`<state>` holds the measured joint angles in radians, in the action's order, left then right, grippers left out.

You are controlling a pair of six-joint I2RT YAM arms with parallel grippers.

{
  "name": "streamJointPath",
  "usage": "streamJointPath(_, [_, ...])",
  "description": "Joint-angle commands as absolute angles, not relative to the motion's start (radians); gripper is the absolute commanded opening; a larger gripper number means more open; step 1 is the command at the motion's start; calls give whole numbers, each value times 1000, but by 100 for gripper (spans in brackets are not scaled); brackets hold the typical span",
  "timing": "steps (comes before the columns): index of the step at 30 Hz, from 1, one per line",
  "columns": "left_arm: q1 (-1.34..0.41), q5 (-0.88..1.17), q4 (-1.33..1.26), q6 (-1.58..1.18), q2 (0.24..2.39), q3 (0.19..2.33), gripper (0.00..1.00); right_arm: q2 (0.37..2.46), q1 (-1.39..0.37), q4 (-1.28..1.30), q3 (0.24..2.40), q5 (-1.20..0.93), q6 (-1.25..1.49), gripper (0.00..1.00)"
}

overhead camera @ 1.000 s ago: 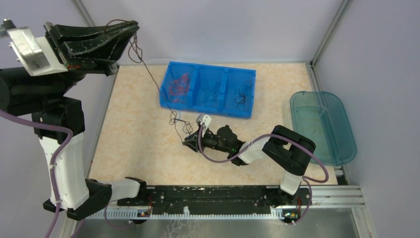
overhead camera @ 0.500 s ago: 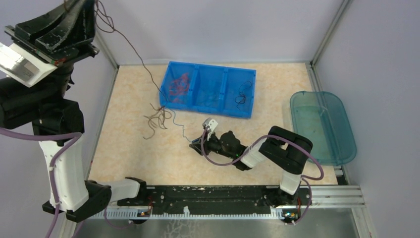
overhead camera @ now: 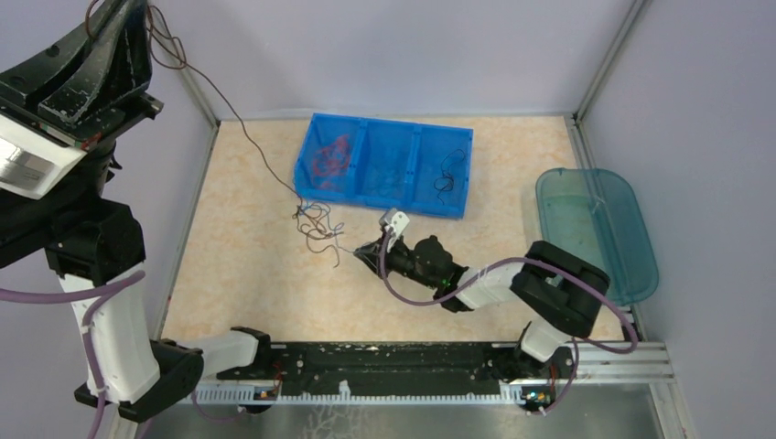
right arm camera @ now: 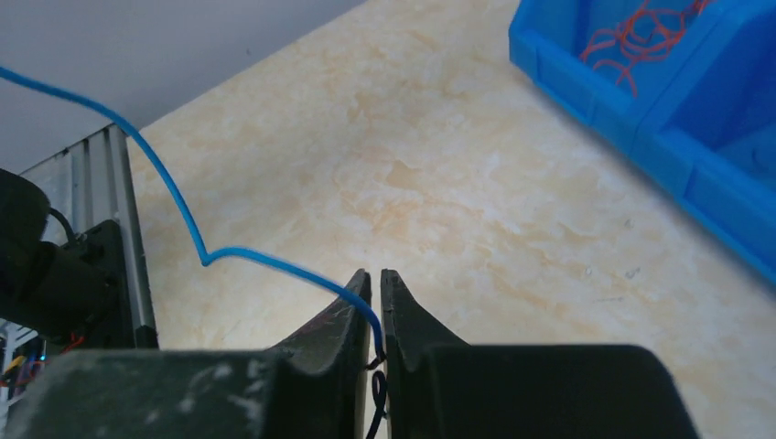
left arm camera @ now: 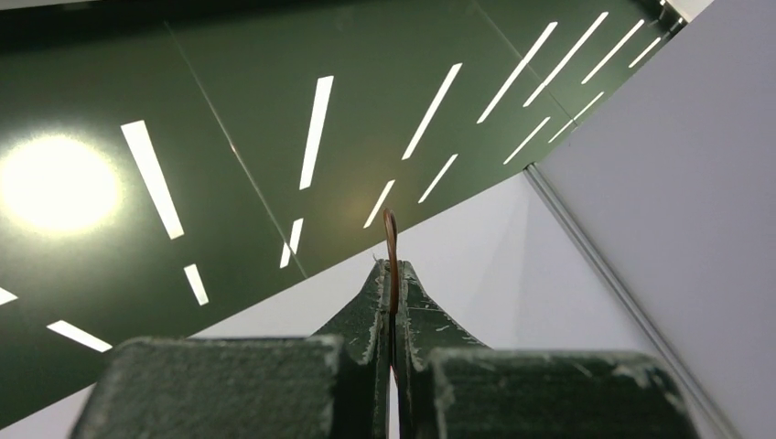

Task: Untangle the cables

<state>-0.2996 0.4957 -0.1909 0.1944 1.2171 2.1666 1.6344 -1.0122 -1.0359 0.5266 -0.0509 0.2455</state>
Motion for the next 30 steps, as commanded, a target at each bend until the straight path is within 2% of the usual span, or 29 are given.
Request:
streamJointPath(1, [-302,486,-222,195,1207,2145,0,1527,-1008,-967,582,-68,182,0])
streamJointPath(10, [-302,405,-301,360,1236,2222,0,1557,-998,-980,465,160,244,0])
streamJointPath(16, [-302,329,-368,493,1265,2278,0,1477,-959,-831,448,353,274,0])
streamJointPath(25, [-302,228,-502,795,1328,2368,0,1353,-807,-516,451,453,496,0])
streamJointPath(30, [-302,235,-549,983,1353,2374,0,1308,-701,-475,361,437,618,0])
